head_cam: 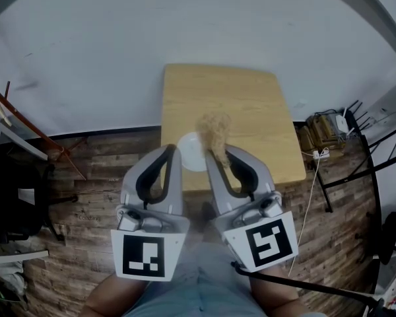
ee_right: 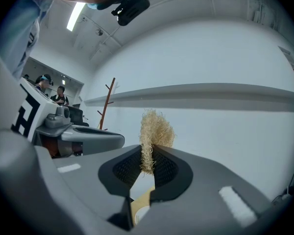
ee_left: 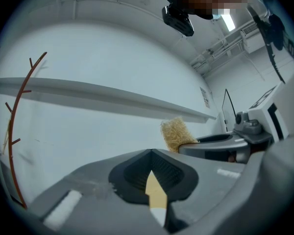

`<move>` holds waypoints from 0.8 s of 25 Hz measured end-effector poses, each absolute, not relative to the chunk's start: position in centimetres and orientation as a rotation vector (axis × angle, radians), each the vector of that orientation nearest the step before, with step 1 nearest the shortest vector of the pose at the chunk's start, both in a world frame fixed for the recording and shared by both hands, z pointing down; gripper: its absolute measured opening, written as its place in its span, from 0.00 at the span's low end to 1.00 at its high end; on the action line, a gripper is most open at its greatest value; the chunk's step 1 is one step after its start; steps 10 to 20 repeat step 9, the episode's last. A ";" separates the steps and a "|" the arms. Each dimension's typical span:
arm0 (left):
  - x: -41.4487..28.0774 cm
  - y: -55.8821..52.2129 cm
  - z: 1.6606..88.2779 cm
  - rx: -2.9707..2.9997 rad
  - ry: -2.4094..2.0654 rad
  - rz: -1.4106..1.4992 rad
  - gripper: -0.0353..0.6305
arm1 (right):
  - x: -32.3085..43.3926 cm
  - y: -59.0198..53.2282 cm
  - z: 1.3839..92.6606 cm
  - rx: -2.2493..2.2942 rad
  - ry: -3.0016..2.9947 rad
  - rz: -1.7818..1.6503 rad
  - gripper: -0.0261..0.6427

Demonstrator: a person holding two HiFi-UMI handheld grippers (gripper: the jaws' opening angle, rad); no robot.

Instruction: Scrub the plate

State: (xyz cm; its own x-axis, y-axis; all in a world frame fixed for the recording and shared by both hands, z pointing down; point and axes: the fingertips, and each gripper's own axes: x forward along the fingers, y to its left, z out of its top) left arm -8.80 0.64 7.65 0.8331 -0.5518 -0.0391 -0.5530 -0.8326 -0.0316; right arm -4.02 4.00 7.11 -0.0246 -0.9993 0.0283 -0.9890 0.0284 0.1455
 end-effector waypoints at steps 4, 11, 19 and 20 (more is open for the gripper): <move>-8.5 0.3 7.5 -2.966 0.900 0.052 0.08 | -3.8 3.7 7.0 2.100 -2.165 -0.131 0.10; -8.1 0.2 7.6 -2.972 0.904 0.053 0.08 | -3.5 3.6 7.1 2.096 -2.166 -0.129 0.10; -8.1 0.2 7.6 -2.972 0.904 0.053 0.08 | -3.5 3.6 7.1 2.096 -2.166 -0.129 0.10; -8.1 0.2 7.6 -2.972 0.904 0.053 0.08 | -3.5 3.6 7.1 2.096 -2.166 -0.129 0.10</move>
